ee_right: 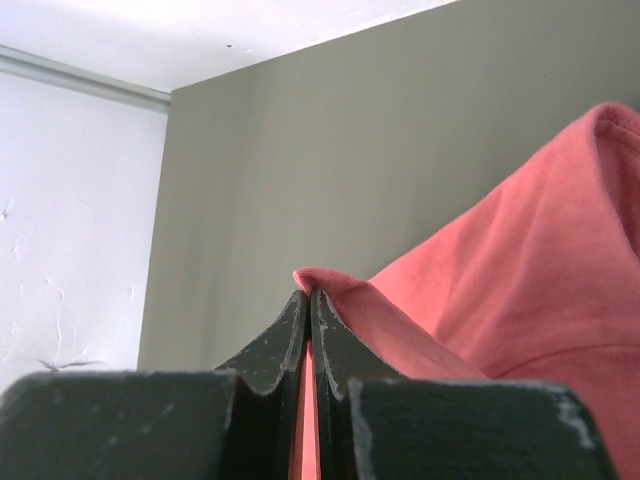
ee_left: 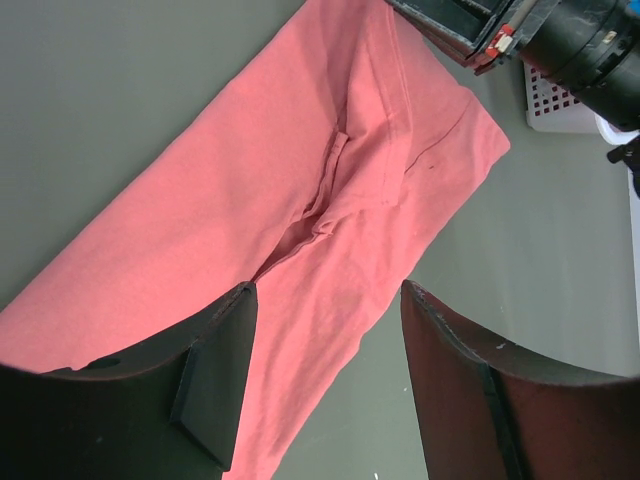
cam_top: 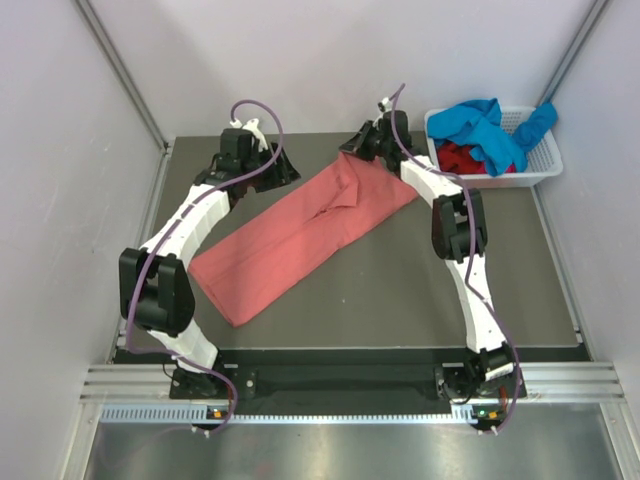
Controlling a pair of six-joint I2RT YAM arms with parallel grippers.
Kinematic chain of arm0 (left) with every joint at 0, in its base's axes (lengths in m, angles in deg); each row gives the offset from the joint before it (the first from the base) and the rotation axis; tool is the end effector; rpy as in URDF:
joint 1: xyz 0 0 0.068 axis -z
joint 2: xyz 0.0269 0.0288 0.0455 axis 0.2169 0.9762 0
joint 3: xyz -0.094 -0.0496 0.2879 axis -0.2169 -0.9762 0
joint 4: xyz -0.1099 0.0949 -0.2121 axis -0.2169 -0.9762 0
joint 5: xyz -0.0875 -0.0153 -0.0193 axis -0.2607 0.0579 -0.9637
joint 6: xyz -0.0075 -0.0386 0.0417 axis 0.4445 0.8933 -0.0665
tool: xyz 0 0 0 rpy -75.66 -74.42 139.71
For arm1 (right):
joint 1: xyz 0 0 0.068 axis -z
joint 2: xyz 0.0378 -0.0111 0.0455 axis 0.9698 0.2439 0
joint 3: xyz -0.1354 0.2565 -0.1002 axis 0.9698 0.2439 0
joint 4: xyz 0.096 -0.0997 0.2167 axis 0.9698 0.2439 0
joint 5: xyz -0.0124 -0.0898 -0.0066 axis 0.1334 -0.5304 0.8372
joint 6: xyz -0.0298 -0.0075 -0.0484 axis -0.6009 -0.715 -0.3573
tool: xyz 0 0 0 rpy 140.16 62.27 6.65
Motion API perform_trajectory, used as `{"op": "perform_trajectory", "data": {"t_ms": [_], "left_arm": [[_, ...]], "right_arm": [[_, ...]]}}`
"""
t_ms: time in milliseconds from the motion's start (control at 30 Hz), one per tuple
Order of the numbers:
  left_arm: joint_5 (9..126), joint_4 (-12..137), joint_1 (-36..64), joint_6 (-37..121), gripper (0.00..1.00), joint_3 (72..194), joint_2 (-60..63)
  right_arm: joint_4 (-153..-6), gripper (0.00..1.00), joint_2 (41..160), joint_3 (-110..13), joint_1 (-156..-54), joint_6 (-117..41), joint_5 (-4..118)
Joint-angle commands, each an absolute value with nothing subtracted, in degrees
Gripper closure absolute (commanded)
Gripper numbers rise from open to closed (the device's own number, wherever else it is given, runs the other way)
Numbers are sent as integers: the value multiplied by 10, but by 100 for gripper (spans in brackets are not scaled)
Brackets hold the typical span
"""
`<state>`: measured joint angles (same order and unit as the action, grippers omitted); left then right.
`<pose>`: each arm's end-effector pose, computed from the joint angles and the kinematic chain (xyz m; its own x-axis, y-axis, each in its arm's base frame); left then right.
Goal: Fold and stack the t-shirts
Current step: Fold the tshirt
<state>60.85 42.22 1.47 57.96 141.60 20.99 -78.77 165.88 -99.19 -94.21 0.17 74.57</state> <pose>0.3764 -0.1044 0.3482 -0.6691 -0.2984 -0.6806 0.1461 0.8451 -0.5142 0.5817 0.2110 0.2150 -0.7109 0.4388 -0.5496 -0.2265 0.5969 0.7697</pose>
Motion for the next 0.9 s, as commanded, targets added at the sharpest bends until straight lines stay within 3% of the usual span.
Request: {"op": "perform_trajectory", "data": {"t_ms": [0, 733, 867], "left_arm": [[601, 433, 12, 579, 36, 1434, 179], [584, 428, 0, 576, 36, 1434, 179], [581, 428, 0, 578, 36, 1434, 181]], "right_arm": [[-814, 100, 1677, -1022, -948, 13, 749], [-811, 99, 1691, -989, -908, 15, 729], [-808, 86, 1696, -996, -908, 9, 736]]}}
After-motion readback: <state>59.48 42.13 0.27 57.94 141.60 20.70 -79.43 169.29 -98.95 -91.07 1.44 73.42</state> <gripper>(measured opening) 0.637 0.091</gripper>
